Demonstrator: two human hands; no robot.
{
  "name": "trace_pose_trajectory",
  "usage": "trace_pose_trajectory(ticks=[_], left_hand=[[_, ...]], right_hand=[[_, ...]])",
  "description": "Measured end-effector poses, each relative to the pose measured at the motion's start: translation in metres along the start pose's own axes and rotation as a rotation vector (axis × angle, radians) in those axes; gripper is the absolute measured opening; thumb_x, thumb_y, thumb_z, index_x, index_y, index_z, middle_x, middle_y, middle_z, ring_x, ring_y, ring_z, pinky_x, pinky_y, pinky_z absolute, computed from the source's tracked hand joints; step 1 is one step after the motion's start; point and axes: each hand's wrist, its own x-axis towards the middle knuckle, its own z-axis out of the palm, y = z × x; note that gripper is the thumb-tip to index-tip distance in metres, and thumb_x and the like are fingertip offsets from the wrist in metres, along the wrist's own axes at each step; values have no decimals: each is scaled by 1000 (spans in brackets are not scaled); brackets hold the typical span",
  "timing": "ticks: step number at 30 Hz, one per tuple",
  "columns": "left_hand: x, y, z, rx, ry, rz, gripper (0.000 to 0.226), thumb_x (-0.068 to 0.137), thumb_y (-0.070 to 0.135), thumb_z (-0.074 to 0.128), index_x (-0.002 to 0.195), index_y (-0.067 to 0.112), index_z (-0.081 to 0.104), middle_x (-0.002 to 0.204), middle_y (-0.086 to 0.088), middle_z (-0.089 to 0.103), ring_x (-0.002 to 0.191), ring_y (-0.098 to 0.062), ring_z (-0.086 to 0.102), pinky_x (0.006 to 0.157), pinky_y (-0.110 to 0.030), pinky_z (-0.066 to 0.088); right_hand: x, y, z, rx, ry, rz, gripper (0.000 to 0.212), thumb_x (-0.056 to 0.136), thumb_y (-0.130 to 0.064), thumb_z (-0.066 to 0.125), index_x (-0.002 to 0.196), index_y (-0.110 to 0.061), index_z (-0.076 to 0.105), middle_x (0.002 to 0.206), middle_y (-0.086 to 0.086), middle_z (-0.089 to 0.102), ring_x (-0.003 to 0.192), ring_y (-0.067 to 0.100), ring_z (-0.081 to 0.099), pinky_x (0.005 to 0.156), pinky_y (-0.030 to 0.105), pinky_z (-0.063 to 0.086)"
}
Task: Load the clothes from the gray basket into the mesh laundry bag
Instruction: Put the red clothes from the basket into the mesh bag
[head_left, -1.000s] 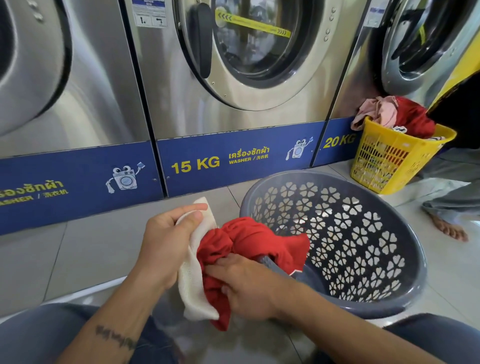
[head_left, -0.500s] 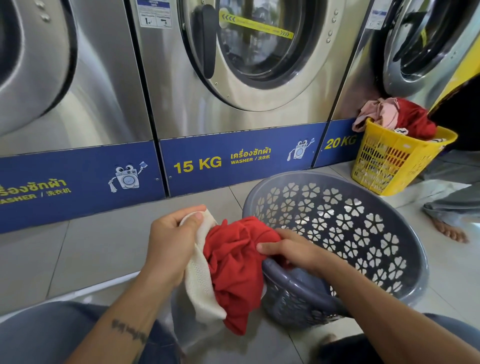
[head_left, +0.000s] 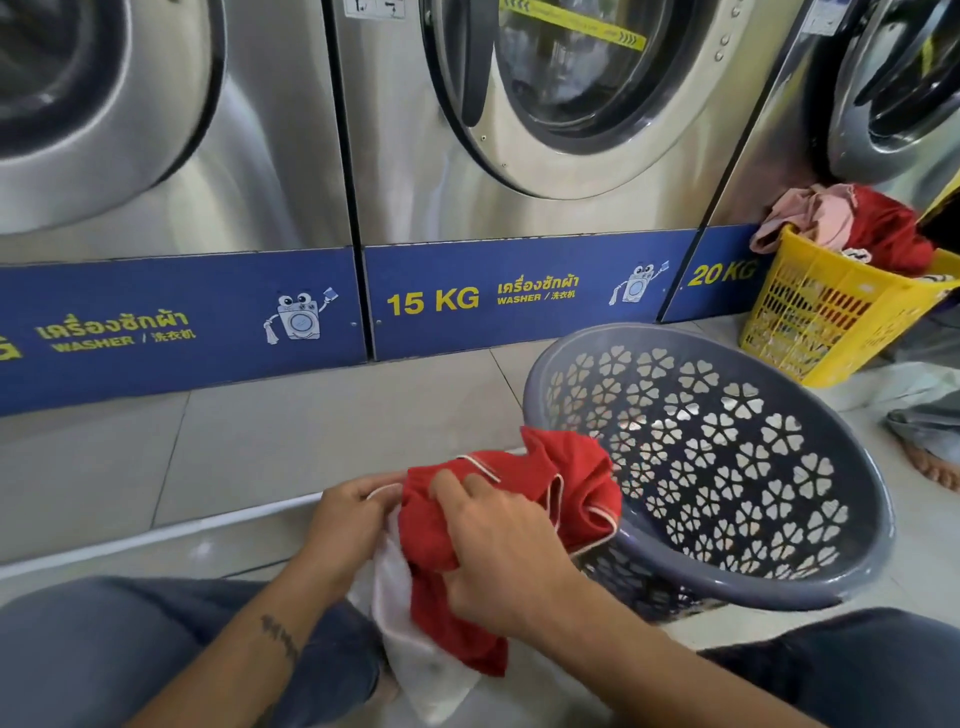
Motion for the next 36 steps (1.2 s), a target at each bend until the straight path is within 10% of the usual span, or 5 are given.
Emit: trace_pose_trajectory(ticks=[6,20,25,29,36], left_hand=[[14,-11,-31,195,52,71,29,87,2,62,80,25,78,76,17,72,85,-10,66,64,-3,43],[28,-23,-51,450,-4,108,25,90,18,58,98,34,76,109,12,69,90,-4,59,69,-9,38],[40,-27,-50,520,-18,10,29,85,21,58,106,32,74,112,10,68,82,1,57,68,-19,44],[44,-26,-43,619,-53,-32,32,85,20,57,109,31,73,117,10,68,84,-6,60,69,-21,44],[42,-23,-37,700,-18,1,25,79,17,61,89,33,78,95,6,74,85,-16,67,74,-27,52]], right_hand=[[20,-18,66,139,-60,147,61,69,-34,53,129,-33,44,124,0,56,113,32,50,100,48,40],[64,-3,147,147,-596,52,74,81,-36,67,149,-38,36,149,9,41,139,33,38,113,56,34],[50,31,130,468,-117,225,71,69,-45,63,138,-45,44,141,-8,46,133,20,42,113,45,38],[26,66,134,589,-308,701,90,70,-51,76,148,-41,33,149,7,39,141,32,38,117,49,35],[28,20,140,509,-22,403,37,82,-22,54,117,-28,62,121,-1,61,112,20,57,98,33,47]])
